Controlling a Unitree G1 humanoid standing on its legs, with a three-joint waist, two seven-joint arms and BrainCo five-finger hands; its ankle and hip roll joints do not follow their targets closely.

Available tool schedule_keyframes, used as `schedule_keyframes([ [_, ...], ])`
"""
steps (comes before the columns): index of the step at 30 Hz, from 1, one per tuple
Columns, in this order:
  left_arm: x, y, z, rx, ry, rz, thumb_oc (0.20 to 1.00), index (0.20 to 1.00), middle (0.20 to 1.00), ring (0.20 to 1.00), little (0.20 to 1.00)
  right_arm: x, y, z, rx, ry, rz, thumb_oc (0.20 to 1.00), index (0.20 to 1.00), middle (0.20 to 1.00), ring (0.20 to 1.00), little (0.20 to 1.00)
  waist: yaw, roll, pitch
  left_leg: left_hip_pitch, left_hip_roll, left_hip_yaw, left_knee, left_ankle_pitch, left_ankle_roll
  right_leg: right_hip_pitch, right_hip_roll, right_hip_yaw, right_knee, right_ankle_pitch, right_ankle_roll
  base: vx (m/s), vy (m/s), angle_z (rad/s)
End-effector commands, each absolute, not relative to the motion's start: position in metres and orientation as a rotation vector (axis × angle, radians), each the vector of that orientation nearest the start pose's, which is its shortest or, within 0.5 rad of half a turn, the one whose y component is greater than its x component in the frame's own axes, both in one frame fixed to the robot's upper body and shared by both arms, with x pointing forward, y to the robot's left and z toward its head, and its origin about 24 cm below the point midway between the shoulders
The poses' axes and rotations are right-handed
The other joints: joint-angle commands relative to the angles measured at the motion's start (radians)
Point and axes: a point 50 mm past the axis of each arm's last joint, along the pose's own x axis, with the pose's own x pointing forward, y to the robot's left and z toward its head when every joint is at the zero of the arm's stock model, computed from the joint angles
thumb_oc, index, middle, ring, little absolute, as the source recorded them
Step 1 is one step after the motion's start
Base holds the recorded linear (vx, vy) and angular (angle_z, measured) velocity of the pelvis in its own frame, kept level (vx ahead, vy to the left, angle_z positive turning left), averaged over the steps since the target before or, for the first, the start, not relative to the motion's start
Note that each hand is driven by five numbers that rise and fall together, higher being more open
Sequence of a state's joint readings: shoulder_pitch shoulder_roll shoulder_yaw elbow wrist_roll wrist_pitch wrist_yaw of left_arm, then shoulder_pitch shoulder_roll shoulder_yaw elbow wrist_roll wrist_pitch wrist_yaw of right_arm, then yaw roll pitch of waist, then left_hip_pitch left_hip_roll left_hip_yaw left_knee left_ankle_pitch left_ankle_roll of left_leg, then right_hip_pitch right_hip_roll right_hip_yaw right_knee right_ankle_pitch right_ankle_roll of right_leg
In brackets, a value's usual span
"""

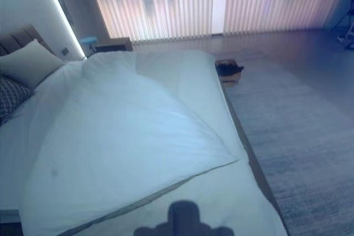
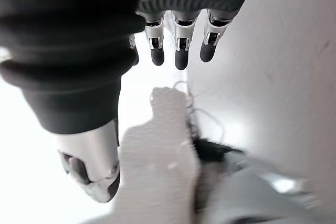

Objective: Make the bed

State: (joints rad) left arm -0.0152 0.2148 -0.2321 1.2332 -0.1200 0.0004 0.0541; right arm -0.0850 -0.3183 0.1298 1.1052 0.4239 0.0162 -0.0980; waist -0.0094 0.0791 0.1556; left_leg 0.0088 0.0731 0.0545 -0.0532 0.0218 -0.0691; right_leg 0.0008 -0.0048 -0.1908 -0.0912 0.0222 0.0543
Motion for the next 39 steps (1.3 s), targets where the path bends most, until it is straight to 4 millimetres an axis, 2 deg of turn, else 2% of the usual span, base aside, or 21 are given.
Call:
schedule_keyframes([
  [1,0.132,0.225,-0.152,0.253,1.109,0.120,1.000,1.000,1.000,1.000,1.000,0.217,-0.234,-0.103,0.217,0.733,-0.391,1.000,1.000,1.000,1.000,1.000,0.003,-0.066,0.059,-0.037,-0.062,0.047,-0.032,0.017,0.017,-0.069,-0.039,0.059,0.022,0.028,0.065,0.00,0.003,-0.04],
  [6,0.140,0.214,-0.152,0.256,1.087,0.099,1.000,1.000,1.000,1.000,1.000,0.269,-0.216,-0.062,0.406,0.514,-0.390,1.000,1.000,1.000,1.000,1.000,0.013,-0.058,0.106,-0.093,-0.062,0.042,-0.034,0.038,0.012,-0.121,-0.045,0.041,0.027,0.039,0.063,0.00,0.009,0.12],
  [7,0.143,0.207,-0.152,0.254,1.080,0.082,1.000,1.000,1.000,1.000,1.000,0.287,-0.207,-0.043,0.470,0.427,-0.373,1.000,1.000,1.000,1.000,1.000,0.017,-0.056,0.126,-0.117,-0.063,0.043,-0.034,0.045,0.011,-0.141,-0.047,0.038,0.026,0.046,0.063,0.04,0.018,0.05],
  [8,0.143,0.207,-0.152,0.254,1.080,0.082,1.000,1.000,1.000,1.000,1.000,0.287,-0.207,-0.043,0.470,0.427,-0.373,1.000,1.000,1.000,1.000,1.000,0.017,-0.056,0.126,-0.117,-0.063,0.043,-0.034,0.045,0.011,-0.142,-0.047,0.038,0.026,0.046,0.063,0.06,0.017,0.10],
  [9,0.144,0.203,-0.152,0.265,1.077,0.069,1.000,1.000,1.000,1.000,1.000,0.302,-0.197,-0.026,0.546,0.356,-0.356,1.000,1.000,1.000,1.000,1.000,0.022,-0.055,0.141,-0.134,-0.064,0.041,-0.034,0.049,0.009,-0.153,-0.049,0.037,0.020,0.051,0.064,0.06,0.010,0.11],
  [10,0.145,0.200,-0.152,0.270,1.076,0.060,1.000,1.000,1.000,1.000,1.000,0.310,-0.193,-0.018,0.579,0.328,-0.351,1.000,1.000,1.000,1.000,1.000,0.025,-0.054,0.149,-0.143,-0.064,0.039,-0.034,0.051,0.009,-0.160,-0.051,0.036,0.017,0.055,0.065,0.06,0.010,0.12],
  [12,0.147,0.198,-0.151,0.271,1.069,0.056,1.000,1.000,1.000,1.000,1.000,0.315,-0.191,-0.013,0.590,0.315,-0.351,1.000,1.000,1.000,1.000,1.000,0.028,-0.052,0.155,-0.152,-0.064,0.038,-0.034,0.052,0.008,-0.167,-0.052,0.033,0.015,0.057,0.065,0.04,0.012,0.05],
  [13,0.151,0.195,-0.150,0.265,1.055,0.052,1.000,1.000,1.000,1.000,1.000,0.326,-0.188,0.000,0.624,0.279,-0.351,1.000,1.000,1.000,1.000,1.000,0.032,-0.049,0.167,-0.165,-0.067,0.033,-0.034,0.055,0.007,-0.178,-0.051,0.035,0.012,0.060,0.064,0.06,0.015,0.01],
  [14,0.151,0.195,-0.150,0.265,1.055,0.052,1.000,1.000,1.000,1.000,1.000,0.326,-0.188,0.000,0.624,0.278,-0.351,1.000,1.000,1.000,1.000,1.000,0.032,-0.049,0.167,-0.166,-0.067,0.033,-0.034,0.055,0.007,-0.179,-0.051,0.034,0.012,0.060,0.064,0.06,0.013,0.05],
  [15,0.157,0.191,-0.148,0.255,1.034,0.052,1.000,1.000,1.000,1.000,1.000,0.336,-0.183,0.011,0.664,0.250,-0.353,1.000,1.000,1.000,1.000,1.000,0.038,-0.049,0.183,-0.185,-0.067,0.027,-0.034,0.058,0.007,-0.195,-0.052,0.034,0.011,0.062,0.064,0.01,0.002,0.07],
  [25,0.182,0.178,-0.137,0.210,0.951,0.055,1.000,1.000,1.000,1.000,1.000,0.365,-0.163,0.049,0.766,0.177,-0.309,1.000,1.000,1.000,1.000,1.000,0.061,-0.052,0.239,-0.255,-0.071,0.003,-0.034,0.072,0.006,-0.250,-0.052,0.017,0.013,0.065,0.061,0.01,-0.006,0.08],
  [31,0.202,0.174,-0.125,0.183,0.869,0.057,1.000,1.000,1.000,1.000,1.000,0.388,-0.148,0.096,0.846,0.072,-0.248,1.000,1.000,1.000,1.000,1.000,0.093,-0.053,0.280,-0.316,-0.075,-0.018,-0.030,0.084,0.007,-0.304,-0.053,0.008,0.025,0.072,0.059,-0.01,-0.008,0.14],
  [37,0.209,0.168,-0.120,0.165,0.837,0.048,1.000,1.000,1.000,1.000,1.000,0.401,-0.142,0.137,0.900,-0.039,-0.209,1.000,1.000,1.000,1.000,1.000,0.118,-0.046,0.302,-0.368,-0.077,-0.037,-0.029,0.099,0.005,-0.347,-0.054,-0.009,0.029,0.080,0.061,-0.01,-0.007,0.09],
  [39,0.210,0.168,-0.120,0.165,0.838,0.049,1.000,1.000,1.000,1.000,1.000,0.401,-0.138,0.142,0.906,-0.054,-0.190,1.000,1.000,1.000,1.000,1.000,0.120,-0.047,0.306,-0.368,-0.076,-0.039,-0.028,0.096,0.003,-0.347,-0.054,-0.011,0.030,0.077,0.062,0.00,-0.001,0.13],
])
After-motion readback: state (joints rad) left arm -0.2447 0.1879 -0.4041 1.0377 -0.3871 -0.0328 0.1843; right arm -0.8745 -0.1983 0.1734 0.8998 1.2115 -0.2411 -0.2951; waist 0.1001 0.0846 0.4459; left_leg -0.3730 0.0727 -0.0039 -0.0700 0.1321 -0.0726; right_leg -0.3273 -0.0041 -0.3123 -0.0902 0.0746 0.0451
